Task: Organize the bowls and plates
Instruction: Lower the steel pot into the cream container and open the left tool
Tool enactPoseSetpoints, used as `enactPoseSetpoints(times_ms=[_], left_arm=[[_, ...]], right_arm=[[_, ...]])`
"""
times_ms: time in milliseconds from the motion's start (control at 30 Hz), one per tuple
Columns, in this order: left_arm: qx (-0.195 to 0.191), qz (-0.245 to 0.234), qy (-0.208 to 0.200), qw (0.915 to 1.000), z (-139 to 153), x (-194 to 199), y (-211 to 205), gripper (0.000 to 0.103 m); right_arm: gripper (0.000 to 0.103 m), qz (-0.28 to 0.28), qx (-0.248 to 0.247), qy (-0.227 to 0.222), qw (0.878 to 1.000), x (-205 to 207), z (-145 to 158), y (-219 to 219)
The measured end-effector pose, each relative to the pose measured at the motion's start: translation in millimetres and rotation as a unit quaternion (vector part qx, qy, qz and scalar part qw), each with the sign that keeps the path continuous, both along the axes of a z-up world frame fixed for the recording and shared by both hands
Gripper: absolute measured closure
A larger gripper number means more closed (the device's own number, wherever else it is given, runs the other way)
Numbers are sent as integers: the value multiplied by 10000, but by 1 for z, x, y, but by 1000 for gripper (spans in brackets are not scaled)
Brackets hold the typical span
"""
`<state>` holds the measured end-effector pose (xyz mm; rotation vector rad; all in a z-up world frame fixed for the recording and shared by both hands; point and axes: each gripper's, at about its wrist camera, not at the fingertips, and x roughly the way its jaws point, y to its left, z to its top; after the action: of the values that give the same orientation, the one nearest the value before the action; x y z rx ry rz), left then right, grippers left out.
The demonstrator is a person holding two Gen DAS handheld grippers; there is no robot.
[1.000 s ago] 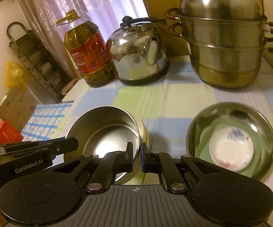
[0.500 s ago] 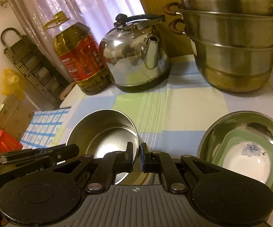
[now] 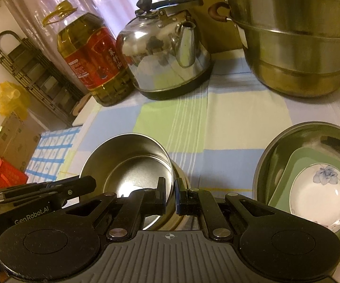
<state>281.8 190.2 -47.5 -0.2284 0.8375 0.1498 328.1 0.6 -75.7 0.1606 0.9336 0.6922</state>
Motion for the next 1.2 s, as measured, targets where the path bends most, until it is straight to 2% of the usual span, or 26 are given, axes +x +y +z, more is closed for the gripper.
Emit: enactPoseSetpoints(times_ms=[267,633,733,833,900,933,1200], left_arm=[[-22,-12,169,9999,-12,4,1,96],[52,2,159,9999,-12,5,-1,96],[50,22,143,9999,-10,4,-2,91],[82,35,73,9999,-4,1,-3,86],[123,30,33,9999,0,-2,-6,83],[130,26,14,9999,2,-3,-7,82],[148,68,-21,9999,18,-30,-17,79]], right_arm=[[95,-39,-44,130,9999,5,-9,2],[95,-102,42,190,9998,8,-10,-2],[94,-88,46,171,9998,5,-8,-2],[87,-76,77,151,9998,1,-6,-5],[66,-92,122,96,9998,-2,-3,-7],[62,-94,148,66,9998,-4,-2,-8],[51,-113,300,-46,9995,-27,11,-26]])
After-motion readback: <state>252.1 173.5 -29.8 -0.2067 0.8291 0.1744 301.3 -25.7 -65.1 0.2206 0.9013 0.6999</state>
